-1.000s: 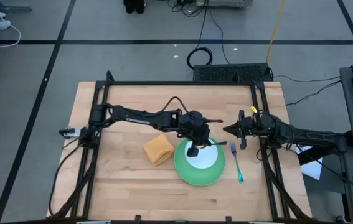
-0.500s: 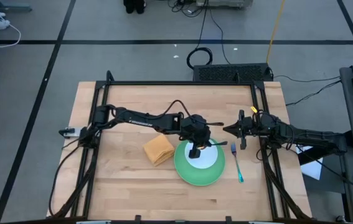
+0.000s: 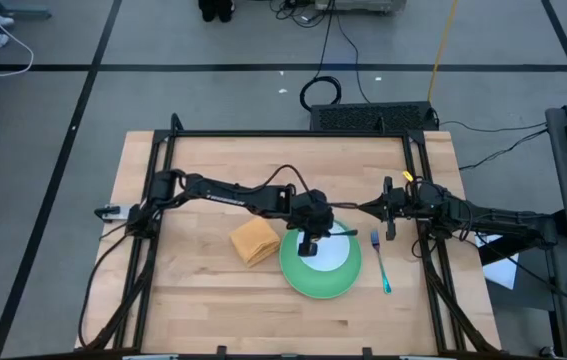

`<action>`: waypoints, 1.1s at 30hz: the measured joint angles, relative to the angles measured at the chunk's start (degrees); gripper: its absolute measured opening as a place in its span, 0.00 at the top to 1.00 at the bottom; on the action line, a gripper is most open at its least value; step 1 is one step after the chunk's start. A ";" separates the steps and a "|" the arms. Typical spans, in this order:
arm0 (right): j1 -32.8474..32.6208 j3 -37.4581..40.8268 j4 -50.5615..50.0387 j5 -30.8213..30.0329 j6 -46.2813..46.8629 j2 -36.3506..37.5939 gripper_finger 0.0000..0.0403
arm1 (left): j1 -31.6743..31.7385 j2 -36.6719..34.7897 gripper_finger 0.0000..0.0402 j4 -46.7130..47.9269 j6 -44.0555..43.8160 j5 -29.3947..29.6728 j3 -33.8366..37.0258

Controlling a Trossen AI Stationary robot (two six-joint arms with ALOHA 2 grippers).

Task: Set table place
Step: Put the purple spoon into the white bowl

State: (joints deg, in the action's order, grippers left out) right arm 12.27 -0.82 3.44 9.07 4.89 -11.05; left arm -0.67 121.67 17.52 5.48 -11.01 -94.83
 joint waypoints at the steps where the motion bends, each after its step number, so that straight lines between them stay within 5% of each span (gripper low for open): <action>1: 0.01 -0.02 0.01 -0.01 0.01 0.00 1.00 | -0.36 0.00 1.00 0.00 0.04 0.09 0.00; 18: 0.00 -0.02 0.15 0.01 0.00 -0.03 1.00 | -3.28 2.56 1.00 -5.57 2.60 4.92 -0.02; 33: 0.00 -0.02 0.15 0.01 -0.01 -0.68 1.00 | -3.10 3.89 1.00 0.19 3.90 4.51 0.02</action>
State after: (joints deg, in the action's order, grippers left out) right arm 12.27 -0.84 3.59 9.08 4.89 -11.73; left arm -3.77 125.56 17.71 9.38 -6.50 -94.80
